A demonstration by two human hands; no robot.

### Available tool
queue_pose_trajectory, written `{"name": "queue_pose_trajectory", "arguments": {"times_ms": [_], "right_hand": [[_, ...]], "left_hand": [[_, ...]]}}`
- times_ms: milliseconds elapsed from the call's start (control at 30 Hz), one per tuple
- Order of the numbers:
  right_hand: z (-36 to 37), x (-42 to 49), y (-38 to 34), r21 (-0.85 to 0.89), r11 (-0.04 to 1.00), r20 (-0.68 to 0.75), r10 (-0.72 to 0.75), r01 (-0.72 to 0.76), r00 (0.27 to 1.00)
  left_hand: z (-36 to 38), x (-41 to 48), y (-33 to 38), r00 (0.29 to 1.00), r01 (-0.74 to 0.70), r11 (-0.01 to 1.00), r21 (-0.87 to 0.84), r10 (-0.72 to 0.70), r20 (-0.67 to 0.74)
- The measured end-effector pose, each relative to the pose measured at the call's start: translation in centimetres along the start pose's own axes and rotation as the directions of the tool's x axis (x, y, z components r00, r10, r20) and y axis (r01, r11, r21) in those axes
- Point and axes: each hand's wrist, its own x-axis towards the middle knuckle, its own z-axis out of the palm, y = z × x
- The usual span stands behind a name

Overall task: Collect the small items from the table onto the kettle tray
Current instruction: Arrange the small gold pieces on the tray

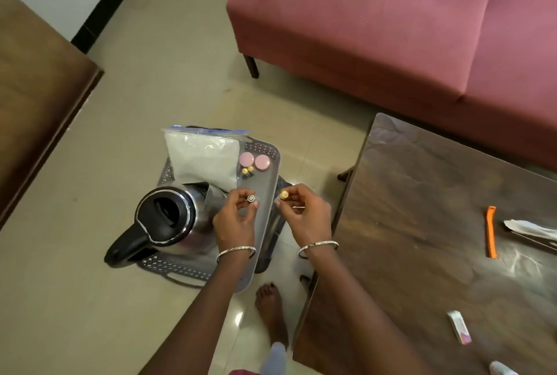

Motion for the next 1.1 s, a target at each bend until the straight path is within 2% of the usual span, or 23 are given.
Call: {"name": "queue_pose_trajectory", "arguments": {"times_ms": [133,200,233,300,400,467,533,600,733,867,1100], "right_hand": [[1.7,1.8,0.1,-0.047,0.999,-0.002,-0.007,0.007,1.000],[2.6,2.7,0.1,-0.083,0.996,-0.001,-0.018,0.018,1.000],[3.0,3.2,0.1,-0.106,0.994,0.002,-0.024,0.024,1.000],[3.5,3.9,0.0,-0.153,0.988,0.006,-0.034,0.034,0.999],[4.6,5.2,-0.1,-0.209,0.977,0.026,-0.046,0.051,0.999],[5.1,5.7,-0.1,-0.259,0.963,0.044,-0.061,0.070,0.997],[5.6,6.2,-0.1,-0.308,0.948,0.064,-0.058,0.075,0.996],[6.1,6.8,0.0,-0.364,0.927,0.088,-0.062,0.090,0.994],[6.8,8.2,0.1,-0.538,0.820,0.133,-0.143,0.193,0.981],[7.3,8.7,0.3,-0.705,0.660,0.177,-0.191,0.260,0.965],[7.7,9.3,0.7,-0.809,0.487,0.239,-0.238,0.328,0.942]], "left_hand": [[1.2,1.1,-0.8,0.989,0.144,0.971,-0.192,-0.145,0.011],[2.2,1.6,-0.6,0.964,0.260,0.914,-0.311,-0.264,0.030],[2.6,1.9,-0.3,0.935,0.340,0.843,-0.417,-0.350,0.055],[3.3,2.7,0.4,0.845,0.482,0.624,-0.615,-0.516,0.138],[4.0,4.2,1.0,0.690,0.586,0.385,-0.713,-0.698,0.191],[4.4,4.9,1.4,0.587,0.615,0.223,-0.756,-0.769,0.251],[4.5,5.6,1.4,0.491,0.658,0.034,-0.753,-0.777,0.394],[4.3,6.4,1.1,0.439,0.701,-0.066,-0.710,-0.745,0.502],[4.2,7.7,0.3,0.350,0.797,-0.073,-0.599,-0.752,0.559],[4.7,8.0,0.3,0.346,0.800,-0.092,-0.593,-0.737,0.581],[4.6,8.0,0.1,0.312,0.796,-0.131,-0.592,-0.749,0.585]]}}
